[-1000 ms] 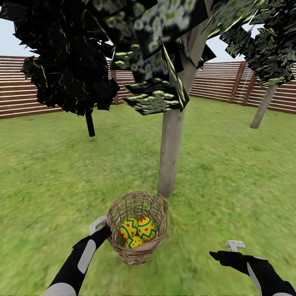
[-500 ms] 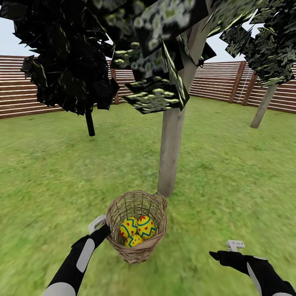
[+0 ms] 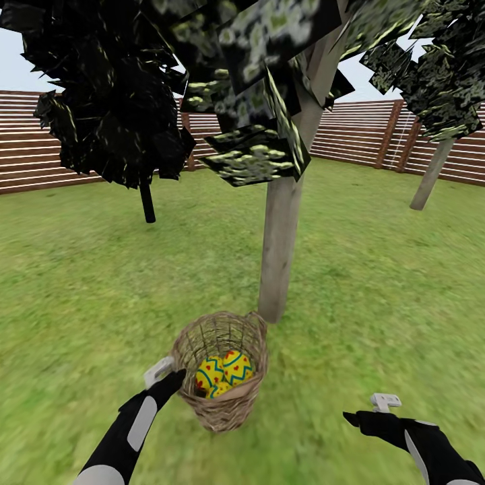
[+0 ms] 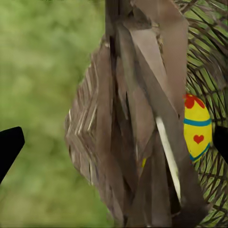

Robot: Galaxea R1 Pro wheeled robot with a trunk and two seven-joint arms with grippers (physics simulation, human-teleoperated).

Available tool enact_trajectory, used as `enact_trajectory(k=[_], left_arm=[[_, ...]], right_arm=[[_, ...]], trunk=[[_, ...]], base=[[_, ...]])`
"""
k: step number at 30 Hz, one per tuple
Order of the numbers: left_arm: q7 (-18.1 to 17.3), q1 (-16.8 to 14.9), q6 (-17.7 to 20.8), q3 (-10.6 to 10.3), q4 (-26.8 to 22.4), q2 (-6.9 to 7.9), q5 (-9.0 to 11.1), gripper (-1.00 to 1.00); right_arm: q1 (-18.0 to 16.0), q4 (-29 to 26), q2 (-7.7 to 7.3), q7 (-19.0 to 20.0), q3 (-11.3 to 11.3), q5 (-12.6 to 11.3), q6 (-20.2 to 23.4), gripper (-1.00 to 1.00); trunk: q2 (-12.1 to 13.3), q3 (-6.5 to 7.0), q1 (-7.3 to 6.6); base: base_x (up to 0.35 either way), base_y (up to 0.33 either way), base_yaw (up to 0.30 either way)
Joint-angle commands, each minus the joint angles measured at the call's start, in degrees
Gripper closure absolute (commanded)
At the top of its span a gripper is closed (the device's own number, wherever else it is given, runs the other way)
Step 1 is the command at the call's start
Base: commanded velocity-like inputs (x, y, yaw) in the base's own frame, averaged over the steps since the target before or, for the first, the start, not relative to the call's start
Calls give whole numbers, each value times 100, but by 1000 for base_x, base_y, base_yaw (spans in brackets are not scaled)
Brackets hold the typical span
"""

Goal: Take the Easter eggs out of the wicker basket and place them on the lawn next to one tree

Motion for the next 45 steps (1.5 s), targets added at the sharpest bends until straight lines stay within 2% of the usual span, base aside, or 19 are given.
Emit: enact_trajectory(k=[1, 6, 8, 10, 13, 15, 16, 20, 23, 24, 26, 28, 31, 33, 35, 37, 39, 42, 45], left_arm=[[26, -4, 35, 14, -17, -6, 60, -100], [34, 6, 33, 5, -129, -13, 56, -100], [39, 9, 52, 5, -218, -14, 56, -100], [47, 82, 218, 5, -805, -14, 56, -100], [44, 377, 1241, 54, -2035, -7, 64, -100], [47, 618, 1494, 264, -2756, -5, 61, -100], [49, 655, 1521, 351, -2878, -3, 58, -100], [67, 714, 1574, 898, -3075, 152, 37, -100], [75, 720, 1587, 1216, -3071, 207, 20, -100], [75, 721, 1589, 1294, -3064, 276, 30, -100], [72, 721, 1597, 1346, -3064, 362, 40, -100], [69, 721, 1667, 1378, -3069, 403, 44, -100], [51, 721, 1853, 1437, -3082, 452, 55, -100], [40, 712, 1911, 1444, -3092, 489, 64, -100], [35, 671, 1936, 1448, -3110, 517, 116, -100], [32, 614, 1941, 1459, -3111, 603, 376, -100], [33, 594, 1915, 1467, -3080, 687, 787, -100], [34, 585, 1880, 1476, -3055, 850, 1482, -100], [42, 588, 1861, 1535, -3045, 1086, 2129, -100]], right_arm=[[-5, -9, 4, 49, -42, 54, 25, -100], [-4, -21, 2, 52, -44, 54, 25, -100], [-4, -19, 4, 50, -43, 54, 25, -100], [-4, -30, -4, 55, -44, 54, 25, -100], [-5, -35, -9, 58, -51, 54, 25, -100], [-4, -40, -12, 52, -52, 54, 25, -100], [-3, -42, -13, 51, -52, 54, 25, -100], [-4, -60, -14, 48, -52, 67, 25, -100], [-5, -124, -14, 60, -48, 70, 28, -100], [-5, -175, -17, 68, -47, 71, 37, -100], [-4, -239, -55, 77, -49, 65, 55, -100], [-4, -291, -167, 163, -47, 59, 75, -100], [-3, -324, -337, 790, -50, 55, 95, -100], [-3, -352, -395, 1261, -52, 54, 101, -100], [-3, -421, -416, 1498, -52, 51, 106, -100], [-4, -597, -410, 1611, -46, 52, 228, -100], [-5, -926, -401, 1637, -41, 53, 555, -100], [-5, -1725, -385, 1633, -43, 60, 1192, -100], [-3, -2769, -364, 1635, -36, 61, 1705, -100]], trunk=[[-2, -5, -1], [-2, -5, -1], [78, 31, -45], [158, 67, -89], [278, 120, -155], [359, 156, -199], [399, 174, -221], [559, 246, -308], [679, 300, -374], [720, 318, -396], [760, 336, -418], [760, 336, -418], [760, 336, -418], [760, 336, -418], [760, 336, -418], [760, 336, -418], [760, 336, -418], [760, 336, -418], [760, 336, -418]], base=[[0, 0, 0], [0, 0, 0], [0, 0, 0], [0, 0, 0], [0, 0, 0], [0, 0, 0], [0, 0, 0], [0, 0, 0], [0, 0, 0], [0, 0, 0], [0, 0, 0], [0, 0, 0], [0, 0, 0], [0, 0, 0], [0, 0, 0], [0, 0, 0], [0, 0, 0], [0, 0, 0], [0, 0, 0]])
